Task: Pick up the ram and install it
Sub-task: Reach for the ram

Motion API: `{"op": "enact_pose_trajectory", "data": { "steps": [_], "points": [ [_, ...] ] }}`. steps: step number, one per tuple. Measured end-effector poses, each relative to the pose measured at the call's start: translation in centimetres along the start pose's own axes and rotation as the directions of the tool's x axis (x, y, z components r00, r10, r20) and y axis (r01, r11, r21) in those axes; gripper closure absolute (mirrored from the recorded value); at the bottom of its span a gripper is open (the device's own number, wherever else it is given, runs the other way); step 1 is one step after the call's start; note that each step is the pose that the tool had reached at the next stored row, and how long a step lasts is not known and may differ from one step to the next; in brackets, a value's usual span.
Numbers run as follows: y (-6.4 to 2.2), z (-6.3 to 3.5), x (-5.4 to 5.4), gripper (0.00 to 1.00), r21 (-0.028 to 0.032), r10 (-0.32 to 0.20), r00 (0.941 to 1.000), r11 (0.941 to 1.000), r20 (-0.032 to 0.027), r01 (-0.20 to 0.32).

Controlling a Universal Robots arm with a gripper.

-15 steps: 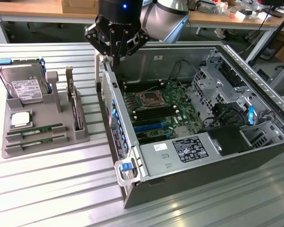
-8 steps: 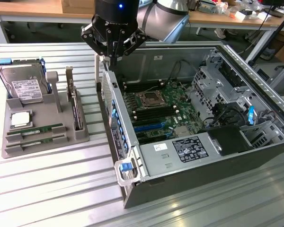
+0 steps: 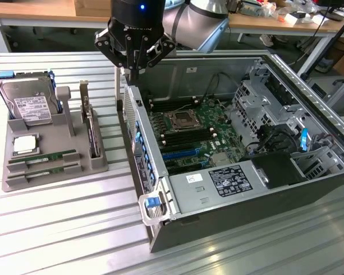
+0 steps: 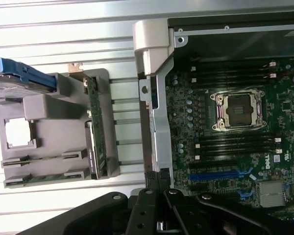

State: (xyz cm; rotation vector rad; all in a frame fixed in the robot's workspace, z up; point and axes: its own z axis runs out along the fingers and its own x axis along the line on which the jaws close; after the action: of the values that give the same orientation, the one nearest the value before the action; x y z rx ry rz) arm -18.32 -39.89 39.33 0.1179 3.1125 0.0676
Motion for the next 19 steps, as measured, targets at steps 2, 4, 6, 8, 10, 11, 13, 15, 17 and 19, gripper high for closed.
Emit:
{"op": "enact_pose_trajectory", "data": {
  "steps": [2,4,6,8,10,11,13,15,17,19],
  "points": [
    [-0.01,0.00,0.1,0.90,0.0000,0.000,1.0000,1.0000,0.0000,0.000],
    [-0.02,-0.01,0.2,0.90,0.0000,0.000,1.0000,1.0000,0.0000,0.000],
    [-0.03,-0.01,0.3,0.90,0.0000,0.000,1.0000,1.0000,0.0000,0.000],
    [-0.04,-0.01,0.5,0.90,0.0000,0.000,1.0000,1.0000,0.0000,0.000],
    [-0.06,-0.02,0.8,0.90,-0.0001,0.000,1.0000,1.0000,0.0000,0.000],
    [-0.07,-0.03,0.9,0.90,0.0000,0.000,1.0000,1.0000,0.0000,0.000],
    [-0.08,-0.03,1.1,0.90,0.0000,0.000,1.0000,1.0000,0.0000,0.000],
    [-0.10,-0.04,1.3,0.90,0.0000,0.000,1.0000,1.0000,0.0000,0.000],
    [-0.11,-0.04,1.4,0.90,0.0000,0.000,1.0000,1.0000,0.0000,0.000],
    [-0.12,-0.04,1.5,0.90,0.0000,0.000,1.0000,1.0000,0.0000,0.000]
  ]
}}
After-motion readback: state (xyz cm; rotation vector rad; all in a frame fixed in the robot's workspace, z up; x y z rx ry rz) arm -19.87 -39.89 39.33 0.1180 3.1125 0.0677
